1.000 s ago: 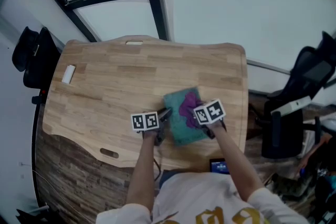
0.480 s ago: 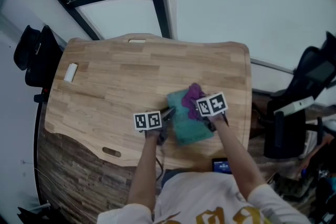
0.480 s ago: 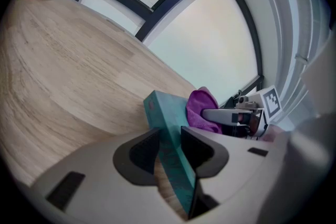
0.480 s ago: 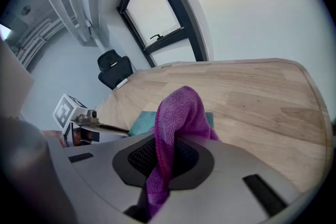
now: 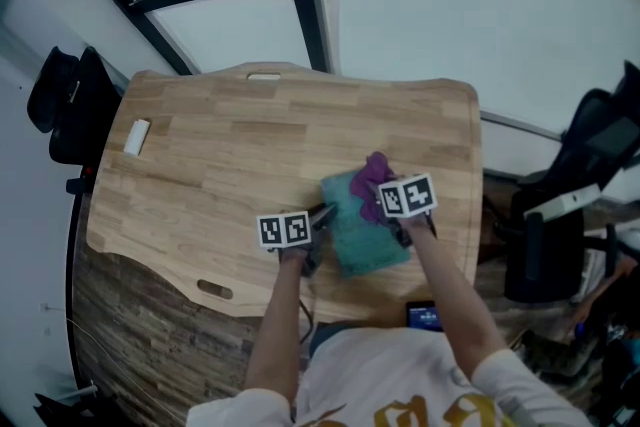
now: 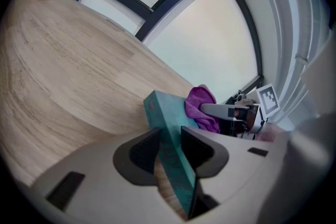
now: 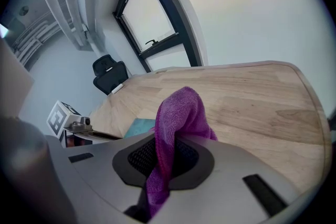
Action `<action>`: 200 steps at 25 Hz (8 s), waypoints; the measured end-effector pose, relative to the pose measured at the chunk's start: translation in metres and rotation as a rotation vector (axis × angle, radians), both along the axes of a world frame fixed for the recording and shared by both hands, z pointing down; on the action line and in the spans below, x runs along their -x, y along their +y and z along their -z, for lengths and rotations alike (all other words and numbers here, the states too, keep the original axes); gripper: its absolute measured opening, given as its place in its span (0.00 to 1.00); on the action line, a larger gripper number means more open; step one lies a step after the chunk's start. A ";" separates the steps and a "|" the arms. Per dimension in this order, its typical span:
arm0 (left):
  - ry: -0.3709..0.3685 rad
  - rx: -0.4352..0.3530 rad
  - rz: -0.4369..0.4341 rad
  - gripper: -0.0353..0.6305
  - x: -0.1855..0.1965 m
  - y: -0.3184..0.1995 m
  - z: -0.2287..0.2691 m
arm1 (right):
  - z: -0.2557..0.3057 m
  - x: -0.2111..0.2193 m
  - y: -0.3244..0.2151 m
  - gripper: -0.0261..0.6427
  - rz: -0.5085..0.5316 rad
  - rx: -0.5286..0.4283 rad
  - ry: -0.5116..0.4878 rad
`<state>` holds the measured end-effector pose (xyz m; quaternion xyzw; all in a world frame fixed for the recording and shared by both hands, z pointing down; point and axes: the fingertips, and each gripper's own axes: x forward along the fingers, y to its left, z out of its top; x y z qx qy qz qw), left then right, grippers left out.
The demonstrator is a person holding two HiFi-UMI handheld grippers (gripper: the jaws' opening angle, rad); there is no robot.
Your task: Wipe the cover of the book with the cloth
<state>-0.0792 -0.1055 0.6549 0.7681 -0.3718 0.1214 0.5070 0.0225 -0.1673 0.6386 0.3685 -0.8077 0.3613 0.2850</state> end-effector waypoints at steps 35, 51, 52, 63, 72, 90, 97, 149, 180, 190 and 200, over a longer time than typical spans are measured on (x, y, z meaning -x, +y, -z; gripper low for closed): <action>0.002 0.005 -0.005 0.25 -0.001 0.001 0.000 | -0.002 0.047 0.011 0.09 0.120 0.000 0.055; 0.001 0.009 -0.003 0.25 0.000 0.000 0.000 | -0.001 0.067 0.012 0.09 0.173 -0.030 0.055; 0.001 0.008 -0.003 0.25 0.000 0.001 0.000 | -0.001 0.067 0.012 0.09 0.177 -0.032 0.056; 0.000 0.006 -0.003 0.25 0.000 0.001 0.001 | -0.001 0.068 0.019 0.09 0.211 -0.032 0.050; 0.003 0.011 -0.002 0.25 0.000 0.000 0.000 | -0.003 0.064 0.043 0.09 0.253 0.011 0.026; 0.000 0.004 -0.002 0.25 0.000 -0.001 0.000 | -0.005 0.062 0.071 0.09 0.280 0.035 0.010; 0.001 0.009 0.000 0.25 0.000 -0.001 -0.001 | -0.006 0.066 0.085 0.09 0.303 0.059 0.002; 0.001 0.004 0.000 0.25 0.001 -0.001 -0.001 | -0.006 0.085 0.152 0.09 0.469 0.245 -0.102; 0.000 -0.001 0.000 0.25 0.000 -0.001 0.000 | -0.006 0.038 0.137 0.09 0.421 0.235 -0.105; -0.001 0.003 0.001 0.25 0.000 -0.001 -0.001 | -0.006 0.017 0.128 0.09 0.373 0.222 -0.103; 0.000 0.002 0.000 0.25 0.000 -0.001 -0.001 | -0.007 0.017 0.122 0.09 0.380 0.209 -0.082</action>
